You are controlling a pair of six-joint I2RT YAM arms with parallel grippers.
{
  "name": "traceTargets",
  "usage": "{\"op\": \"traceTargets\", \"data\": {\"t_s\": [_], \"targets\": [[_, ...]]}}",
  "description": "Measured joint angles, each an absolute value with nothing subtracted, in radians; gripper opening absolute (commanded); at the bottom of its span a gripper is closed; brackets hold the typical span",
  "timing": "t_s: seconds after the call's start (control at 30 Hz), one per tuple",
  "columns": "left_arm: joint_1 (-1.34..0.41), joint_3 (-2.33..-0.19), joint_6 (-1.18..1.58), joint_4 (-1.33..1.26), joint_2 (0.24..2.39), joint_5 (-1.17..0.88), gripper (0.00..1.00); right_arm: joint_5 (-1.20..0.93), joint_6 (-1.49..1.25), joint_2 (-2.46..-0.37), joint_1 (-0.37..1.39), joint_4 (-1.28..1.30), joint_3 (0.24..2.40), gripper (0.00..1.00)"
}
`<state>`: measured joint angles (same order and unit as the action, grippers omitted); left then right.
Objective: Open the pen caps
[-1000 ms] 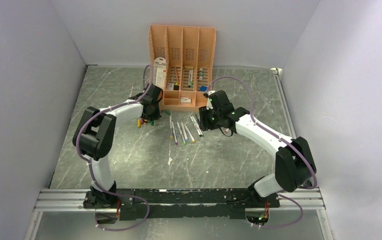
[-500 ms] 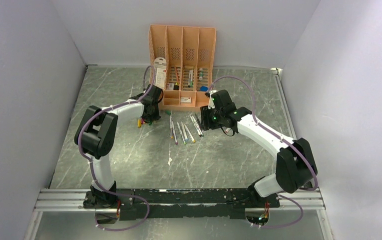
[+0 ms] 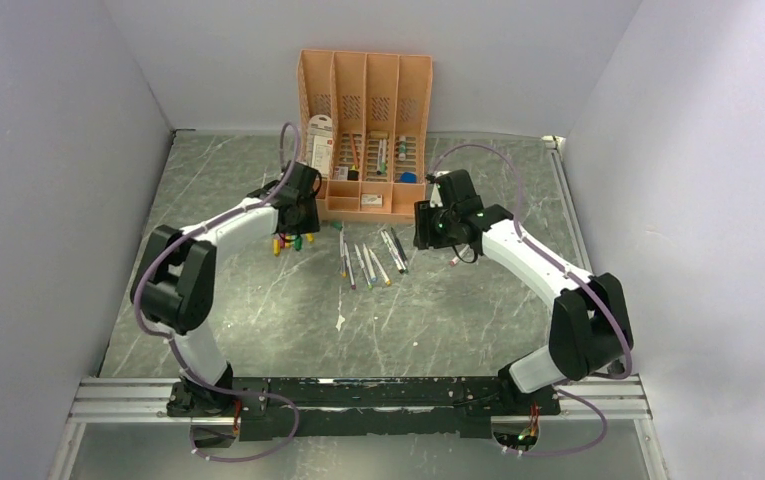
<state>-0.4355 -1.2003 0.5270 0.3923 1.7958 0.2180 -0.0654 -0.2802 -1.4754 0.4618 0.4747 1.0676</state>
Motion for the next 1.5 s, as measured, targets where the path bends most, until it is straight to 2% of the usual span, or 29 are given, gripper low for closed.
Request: {"op": "traceTargets", "data": {"t_s": [0.2,0.4,0.5,0.53,0.57,0.6,0.67,0.77,1.1,1.5], "targets": [[-0.457,-1.156,0.54,0.384,1.649,0.151,0.49,-0.029,-0.295,-1.491,0.411,0.477,1.072,0.55],[-0.56,-1.097,0.572,0.351,1.533,0.09,0.53,0.019,-0.308,-1.493,0.345,0.476,1.071,0.62],[-0.609,-1.073,0.585,0.335,1.497,0.061,0.67,0.045,-0.316,-1.493,0.308,0.474,1.069,0.65],[-0.622,-1.065,0.588,0.328,1.487,0.054,0.71,0.054,-0.319,-1.493,0.295,0.474,1.069,0.72],[-0.63,-1.056,0.592,0.323,1.477,0.044,0.8,0.062,-0.323,-1.493,0.283,0.472,1.068,0.78],[-0.634,-1.048,0.596,0.319,1.467,0.037,0.91,0.069,-0.329,-1.493,0.27,0.467,1.066,0.79],[-0.639,-1.029,0.6,0.313,1.443,0.027,1.0,0.08,-0.338,-1.497,0.248,0.46,1.06,0.8],[-0.643,-1.007,0.606,0.306,1.406,0.015,1.0,0.087,-0.347,-1.516,0.216,0.451,1.053,0.81],[-0.643,-0.994,0.606,0.295,1.367,-0.006,1.0,0.094,-0.387,-1.639,0.166,0.398,1.033,0.72],[-0.643,-0.984,0.606,0.289,1.367,-0.009,1.0,0.06,-0.407,-1.753,0.165,0.339,1.021,0.56]]}}
